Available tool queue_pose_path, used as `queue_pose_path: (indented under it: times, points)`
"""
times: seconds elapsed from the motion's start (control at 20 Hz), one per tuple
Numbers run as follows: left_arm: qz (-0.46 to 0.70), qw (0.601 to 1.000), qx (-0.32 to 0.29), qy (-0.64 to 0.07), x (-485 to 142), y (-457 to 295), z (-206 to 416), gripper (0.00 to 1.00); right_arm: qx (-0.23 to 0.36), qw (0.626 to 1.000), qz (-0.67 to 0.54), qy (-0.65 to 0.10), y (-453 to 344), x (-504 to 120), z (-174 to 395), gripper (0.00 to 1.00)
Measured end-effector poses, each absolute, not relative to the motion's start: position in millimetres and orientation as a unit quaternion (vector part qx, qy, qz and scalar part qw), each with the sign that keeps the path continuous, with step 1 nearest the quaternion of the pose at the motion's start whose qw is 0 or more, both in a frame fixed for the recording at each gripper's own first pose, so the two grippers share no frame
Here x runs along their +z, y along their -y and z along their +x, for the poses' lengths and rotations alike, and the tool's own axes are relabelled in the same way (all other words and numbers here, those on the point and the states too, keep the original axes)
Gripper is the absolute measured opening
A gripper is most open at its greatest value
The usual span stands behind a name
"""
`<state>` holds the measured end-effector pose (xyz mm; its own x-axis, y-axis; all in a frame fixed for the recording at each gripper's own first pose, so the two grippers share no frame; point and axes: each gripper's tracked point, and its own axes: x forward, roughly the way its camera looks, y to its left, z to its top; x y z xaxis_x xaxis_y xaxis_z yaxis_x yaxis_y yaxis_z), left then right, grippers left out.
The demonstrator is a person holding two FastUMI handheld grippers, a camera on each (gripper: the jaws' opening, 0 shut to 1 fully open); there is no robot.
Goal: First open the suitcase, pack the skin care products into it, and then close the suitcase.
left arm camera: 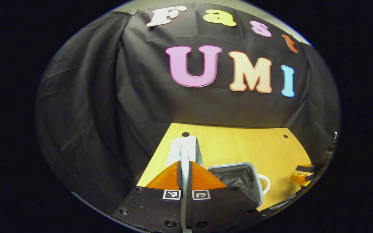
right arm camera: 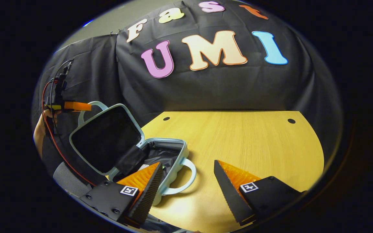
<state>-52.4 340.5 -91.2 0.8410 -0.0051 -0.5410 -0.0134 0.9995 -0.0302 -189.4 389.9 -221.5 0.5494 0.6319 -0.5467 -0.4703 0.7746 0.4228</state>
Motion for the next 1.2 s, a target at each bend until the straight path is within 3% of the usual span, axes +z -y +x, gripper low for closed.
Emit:
queue_pose_path:
  times: [0.6, 1.2]
  points:
    - [-0.084, 0.952, -0.107, -0.273, -106, -180, -49, 0.00, 0.301, 0.882, 0.108, -0.347, -317, -227, -179, 0.98]
    - [-0.070, 0.920, -0.170, -0.346, -188, -66, -61, 0.00, 0.262, 0.894, 0.112, -0.346, -265, -230, -167, 0.98]
